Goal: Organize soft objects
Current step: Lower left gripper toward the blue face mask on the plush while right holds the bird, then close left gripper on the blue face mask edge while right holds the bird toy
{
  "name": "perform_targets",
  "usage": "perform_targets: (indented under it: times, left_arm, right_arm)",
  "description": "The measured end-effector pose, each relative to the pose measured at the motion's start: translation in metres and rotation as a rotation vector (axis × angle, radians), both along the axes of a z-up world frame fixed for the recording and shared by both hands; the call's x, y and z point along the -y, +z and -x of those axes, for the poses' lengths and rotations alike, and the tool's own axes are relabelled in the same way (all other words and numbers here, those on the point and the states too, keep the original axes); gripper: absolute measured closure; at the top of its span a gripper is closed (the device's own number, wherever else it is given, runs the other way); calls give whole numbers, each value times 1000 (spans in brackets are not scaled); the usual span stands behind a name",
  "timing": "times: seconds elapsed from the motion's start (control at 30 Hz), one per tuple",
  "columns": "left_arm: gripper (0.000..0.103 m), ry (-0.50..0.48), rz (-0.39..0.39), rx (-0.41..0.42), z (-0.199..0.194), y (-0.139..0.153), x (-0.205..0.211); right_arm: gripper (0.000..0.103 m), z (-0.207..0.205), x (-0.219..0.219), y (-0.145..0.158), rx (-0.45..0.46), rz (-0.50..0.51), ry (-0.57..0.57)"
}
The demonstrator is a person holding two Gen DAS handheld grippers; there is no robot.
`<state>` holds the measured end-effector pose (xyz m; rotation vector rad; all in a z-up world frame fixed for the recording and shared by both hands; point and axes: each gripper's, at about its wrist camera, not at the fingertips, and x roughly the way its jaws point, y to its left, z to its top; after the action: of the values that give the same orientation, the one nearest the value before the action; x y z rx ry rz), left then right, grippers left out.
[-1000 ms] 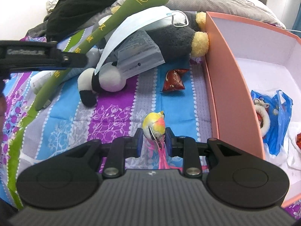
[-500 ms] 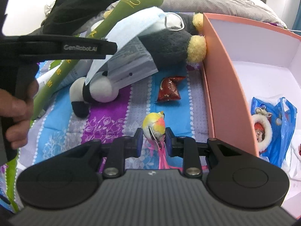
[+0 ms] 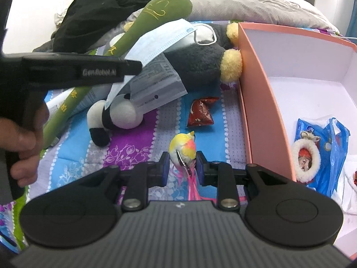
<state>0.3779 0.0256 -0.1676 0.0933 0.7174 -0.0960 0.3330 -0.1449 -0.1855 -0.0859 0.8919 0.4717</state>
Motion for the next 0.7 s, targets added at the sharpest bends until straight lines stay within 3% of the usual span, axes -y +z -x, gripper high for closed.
perform_targets:
  times: [0.03, 0.17, 0.3, 0.37, 0.43, 0.53, 0.7]
  left_arm:
    - [49, -8, -18, -6, -1, -2, 3]
    - [48, 7, -113, -15, -7, -12, 13]
    - [49, 38, -112, -5, -15, -14, 7]
    - [57, 43, -87, 3, -16, -11, 3]
    - [75, 55, -69, 4, -16, -7, -2]
    - [89, 60, -28, 14, -12, -1, -8]
    - [99, 107, 34, 35, 2, 13, -16]
  right_arm:
    - [75, 0, 0, 0, -1, -1, -1]
    - [75, -1, 1, 1, 1, -5, -6]
    - [75, -1, 0, 1, 4, -3, -6]
    - [75, -1, 0, 1, 3, -3, -5]
    - [75, -2, 0, 1, 4, -1, -5]
    - [75, -2, -1, 2, 7, -1, -5]
    - [75, 1, -2, 11, 24, -8, -4]
